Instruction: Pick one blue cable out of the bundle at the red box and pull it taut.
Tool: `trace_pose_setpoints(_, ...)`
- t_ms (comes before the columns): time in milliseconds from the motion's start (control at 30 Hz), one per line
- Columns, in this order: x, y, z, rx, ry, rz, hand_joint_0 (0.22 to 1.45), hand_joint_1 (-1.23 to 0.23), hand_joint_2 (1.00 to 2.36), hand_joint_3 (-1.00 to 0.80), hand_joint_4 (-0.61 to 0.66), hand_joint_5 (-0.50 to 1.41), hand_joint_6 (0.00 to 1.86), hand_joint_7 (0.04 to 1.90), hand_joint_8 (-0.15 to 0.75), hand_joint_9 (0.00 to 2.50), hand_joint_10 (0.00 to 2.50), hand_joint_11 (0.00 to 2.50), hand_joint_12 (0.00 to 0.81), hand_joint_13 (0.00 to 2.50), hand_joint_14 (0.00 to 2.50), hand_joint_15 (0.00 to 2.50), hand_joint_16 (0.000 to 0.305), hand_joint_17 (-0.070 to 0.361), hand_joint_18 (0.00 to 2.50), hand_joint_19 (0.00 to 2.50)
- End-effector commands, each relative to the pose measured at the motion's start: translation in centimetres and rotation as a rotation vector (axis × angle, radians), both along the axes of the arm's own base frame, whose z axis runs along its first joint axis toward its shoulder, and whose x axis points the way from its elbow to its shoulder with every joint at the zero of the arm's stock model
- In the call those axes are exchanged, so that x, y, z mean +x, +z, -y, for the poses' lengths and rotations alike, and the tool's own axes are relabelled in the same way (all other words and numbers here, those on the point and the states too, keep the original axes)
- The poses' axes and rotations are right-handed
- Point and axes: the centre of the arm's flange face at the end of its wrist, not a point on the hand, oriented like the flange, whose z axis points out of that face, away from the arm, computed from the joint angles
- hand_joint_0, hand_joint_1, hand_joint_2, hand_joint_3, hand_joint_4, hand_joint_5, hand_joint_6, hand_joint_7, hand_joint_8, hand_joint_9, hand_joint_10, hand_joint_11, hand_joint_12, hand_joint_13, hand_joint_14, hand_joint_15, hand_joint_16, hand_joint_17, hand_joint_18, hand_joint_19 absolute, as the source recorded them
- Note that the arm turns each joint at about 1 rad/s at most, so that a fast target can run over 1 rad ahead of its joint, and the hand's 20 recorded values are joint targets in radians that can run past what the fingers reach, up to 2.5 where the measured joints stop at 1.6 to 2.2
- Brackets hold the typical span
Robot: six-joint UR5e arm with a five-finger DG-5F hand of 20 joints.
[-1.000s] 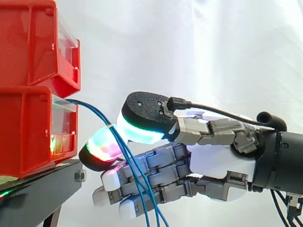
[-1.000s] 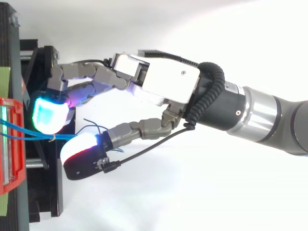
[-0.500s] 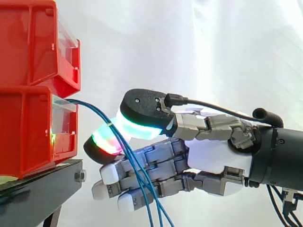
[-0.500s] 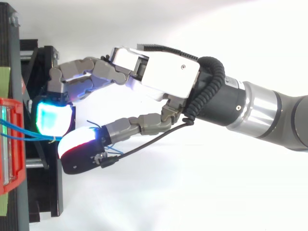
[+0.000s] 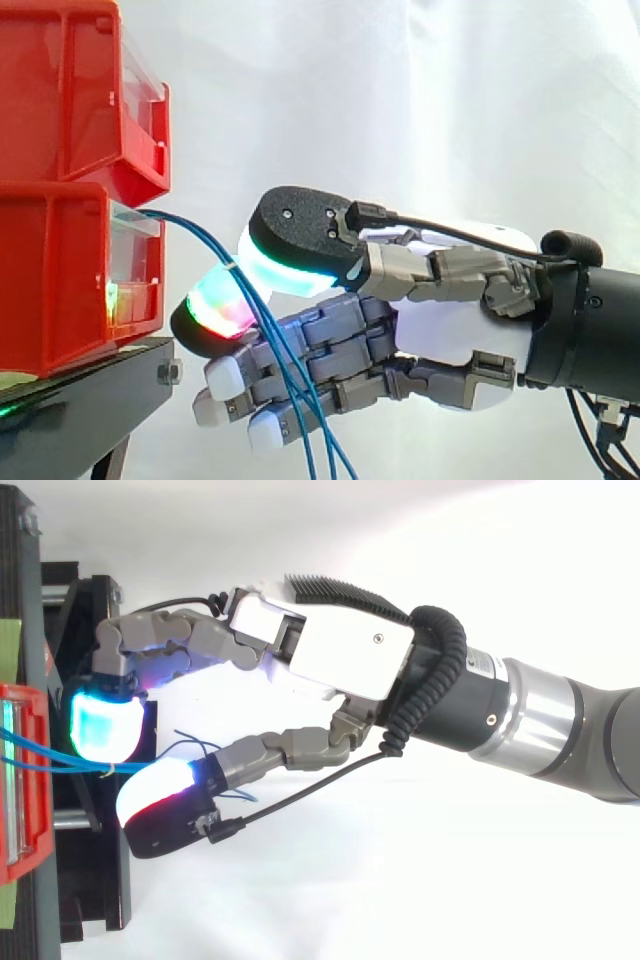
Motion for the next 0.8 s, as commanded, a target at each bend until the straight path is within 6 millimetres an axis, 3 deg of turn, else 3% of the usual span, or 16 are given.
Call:
trace_pose_setpoints(0, 0.1, -1.2, -0.1, -0.016, -0.003, -0.014, 0.51, -0.67, 1.0, -0.5, 0.33, -0.11, 0.5, 1.28, 0.395, 0.69, 0.02, 0.71, 0.478, 0.62, 0.01, 0.3, 0.065, 0.147, 0.68, 0.44)
trace_pose_setpoints(133, 0.4, -2.2, -0.3, -0.009, 0.003, 0.003, 0.51, -0.68, 1.0, -0.49, 0.3, -0.11, 0.5, 1.31, 0.397, 0.7, 0.02, 0.72, 0.477, 0.61, 0.01, 0.3, 0.065, 0.146, 0.68, 0.44)
trace_pose_setpoints(467, 0.7, -1.5, -0.2, 0.015, 0.009, 0.028, 0.52, -0.53, 1.0, -0.46, 0.29, -0.11, 0.5, 1.34, 0.398, 0.71, 0.02, 0.72, 0.477, 0.61, 0.01, 0.31, 0.065, 0.146, 0.68, 0.45)
trace_pose_setpoints(767, 1.0, -0.9, 0.0, 0.019, 0.007, 0.039, 0.55, -0.6, 1.01, -0.39, 0.26, -0.11, 0.5, 1.39, 0.396, 0.71, 0.01, 0.72, 0.473, 0.61, 0.01, 0.3, 0.063, 0.142, 0.67, 0.44)
